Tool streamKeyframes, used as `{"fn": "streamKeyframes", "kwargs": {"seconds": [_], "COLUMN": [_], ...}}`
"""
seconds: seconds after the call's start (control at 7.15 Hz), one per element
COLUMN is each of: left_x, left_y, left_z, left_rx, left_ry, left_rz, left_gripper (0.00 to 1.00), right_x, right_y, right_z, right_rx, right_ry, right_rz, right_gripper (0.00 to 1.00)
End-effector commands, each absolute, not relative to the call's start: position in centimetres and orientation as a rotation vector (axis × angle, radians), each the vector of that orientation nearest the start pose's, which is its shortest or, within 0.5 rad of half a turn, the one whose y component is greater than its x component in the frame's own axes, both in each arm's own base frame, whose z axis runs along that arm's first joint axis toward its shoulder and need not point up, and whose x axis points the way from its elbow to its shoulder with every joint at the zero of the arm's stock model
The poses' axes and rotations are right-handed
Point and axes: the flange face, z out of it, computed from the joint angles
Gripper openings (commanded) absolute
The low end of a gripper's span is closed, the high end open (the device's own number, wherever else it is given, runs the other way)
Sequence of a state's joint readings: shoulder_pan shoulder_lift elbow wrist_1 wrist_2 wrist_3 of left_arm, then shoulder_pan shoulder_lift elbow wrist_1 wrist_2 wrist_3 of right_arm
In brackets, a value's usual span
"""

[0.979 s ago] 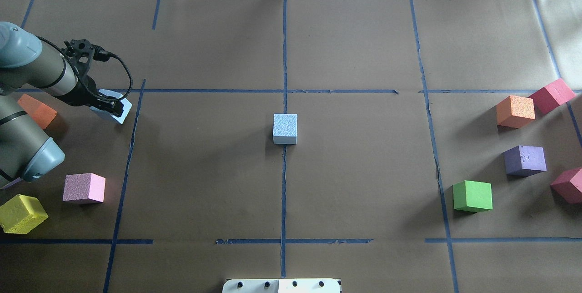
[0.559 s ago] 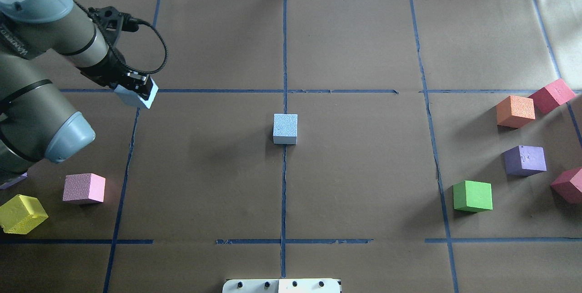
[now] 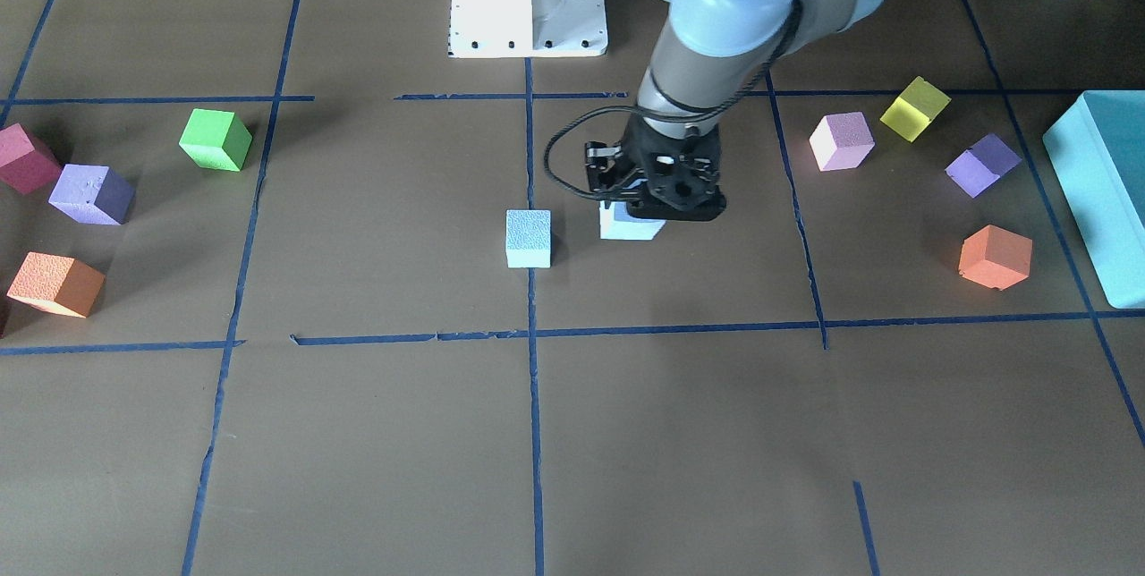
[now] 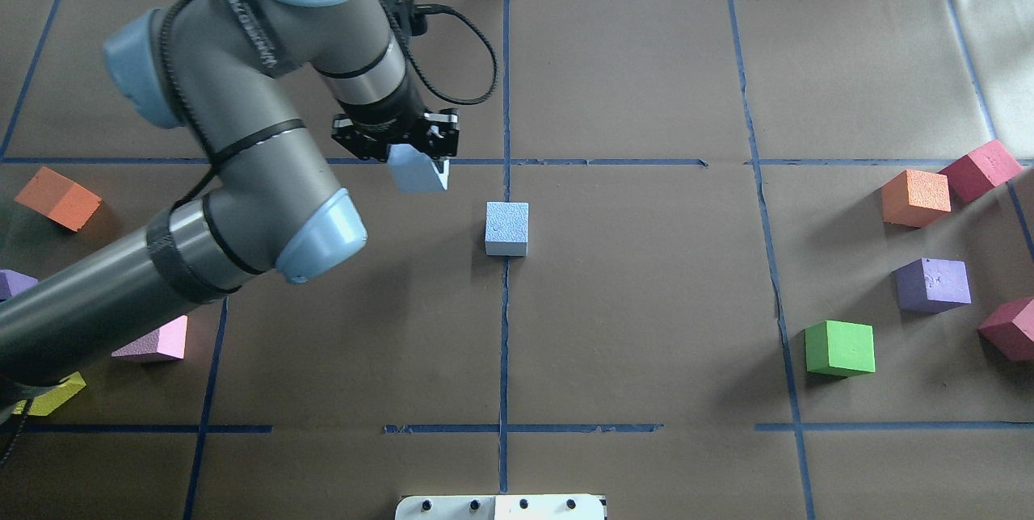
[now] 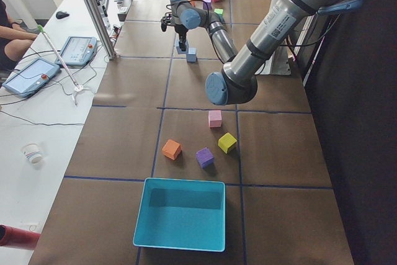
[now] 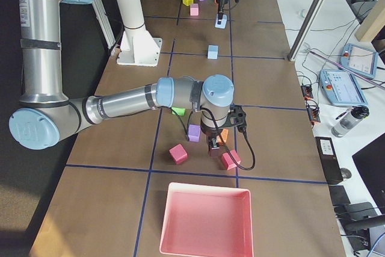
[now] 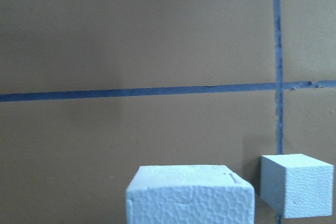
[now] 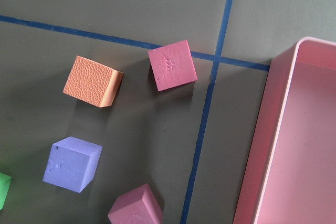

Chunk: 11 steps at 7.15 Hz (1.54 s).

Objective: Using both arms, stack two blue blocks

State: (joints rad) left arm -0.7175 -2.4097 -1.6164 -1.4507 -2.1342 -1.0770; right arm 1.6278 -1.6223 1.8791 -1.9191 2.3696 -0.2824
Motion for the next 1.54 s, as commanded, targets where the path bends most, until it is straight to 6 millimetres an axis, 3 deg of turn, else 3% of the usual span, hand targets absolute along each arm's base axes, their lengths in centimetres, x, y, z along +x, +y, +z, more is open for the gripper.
{"fn": "streamKeyframes", "kwargs": {"seconds": [0.0, 0.42, 0.7, 0.84, 1.4], "left_x": [52.1, 55.4, 56.6, 58.2, 58.9], "left_y": [-51.9, -50.5, -50.5, -50.2, -49.8], "left_z": [10.6, 11.8, 12.5, 13.1, 12.8], "left_rx": [-0.048, -0.034, -0.039, -0.025, -0.035], "left_ry": [0.897, 0.875, 0.871, 0.884, 0.89], "left_rz": [0.005, 0.029, 0.037, 0.049, 0.03], "left_gripper": [0.0, 0.0, 0.0, 0.01, 0.06], "right_x": [8.7, 8.6, 8.6, 8.6, 8.6], "right_y": [-42.8, -41.4, -41.4, -41.5, -41.7], "right_z": [59.4, 61.0, 60.9, 60.9, 60.6], "right_rx": [-0.009, 0.029, 0.025, 0.026, 0.031], "right_ry": [-0.811, -0.802, -0.806, -0.806, -0.805], "right_rz": [-0.147, -0.091, -0.076, -0.077, -0.078], "right_gripper": [1.0, 1.0, 1.0, 1.0, 1.0]}}
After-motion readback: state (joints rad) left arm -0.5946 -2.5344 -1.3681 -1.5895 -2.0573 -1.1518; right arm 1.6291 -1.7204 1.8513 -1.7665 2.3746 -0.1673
